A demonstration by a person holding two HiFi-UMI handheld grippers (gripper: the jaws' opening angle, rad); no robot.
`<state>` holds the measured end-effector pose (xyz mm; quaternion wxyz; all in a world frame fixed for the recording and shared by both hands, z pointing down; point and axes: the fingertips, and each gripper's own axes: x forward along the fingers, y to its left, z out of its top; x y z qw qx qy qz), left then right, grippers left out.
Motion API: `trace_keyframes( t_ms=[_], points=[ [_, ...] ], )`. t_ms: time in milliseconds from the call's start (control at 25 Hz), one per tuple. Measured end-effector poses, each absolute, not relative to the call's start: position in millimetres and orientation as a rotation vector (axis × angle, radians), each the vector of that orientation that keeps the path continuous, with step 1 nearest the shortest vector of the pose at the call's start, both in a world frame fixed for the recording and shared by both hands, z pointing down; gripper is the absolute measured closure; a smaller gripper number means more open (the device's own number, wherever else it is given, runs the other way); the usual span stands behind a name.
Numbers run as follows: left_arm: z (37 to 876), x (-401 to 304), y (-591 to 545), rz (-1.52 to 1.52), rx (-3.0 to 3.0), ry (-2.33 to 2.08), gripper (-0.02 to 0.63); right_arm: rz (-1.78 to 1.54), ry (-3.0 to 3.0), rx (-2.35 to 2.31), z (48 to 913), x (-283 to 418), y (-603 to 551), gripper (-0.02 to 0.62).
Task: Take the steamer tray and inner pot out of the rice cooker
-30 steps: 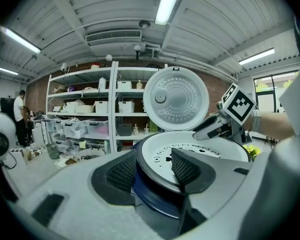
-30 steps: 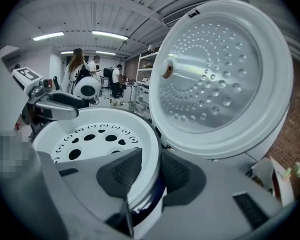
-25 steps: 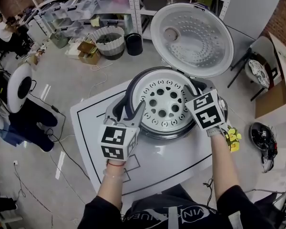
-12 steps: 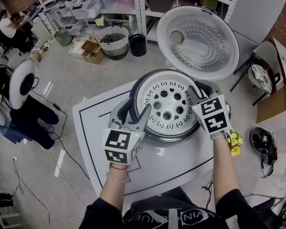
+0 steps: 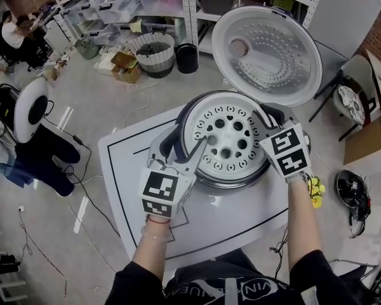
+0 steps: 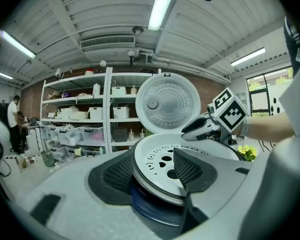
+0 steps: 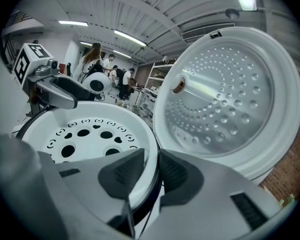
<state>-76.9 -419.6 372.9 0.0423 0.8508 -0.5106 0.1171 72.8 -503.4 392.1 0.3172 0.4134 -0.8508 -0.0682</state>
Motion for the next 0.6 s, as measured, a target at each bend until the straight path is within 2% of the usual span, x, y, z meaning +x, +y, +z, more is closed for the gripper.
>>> trace_keyframes(
  t_ms=[240, 600],
  points=[
    [380.0, -74.2, -422.3, 0.393, 2.563, -1.547, 0.38, -0.353, -2.231, 1.011, 383.3, 67.6, -501.0, 0.506],
    [382.2, -79.0, -427.4, 0.383, 2.504, -1.556, 0.383, -0.447, -2.342, 1.099, 338.1, 64.2, -493.5, 0.529]
  ],
)
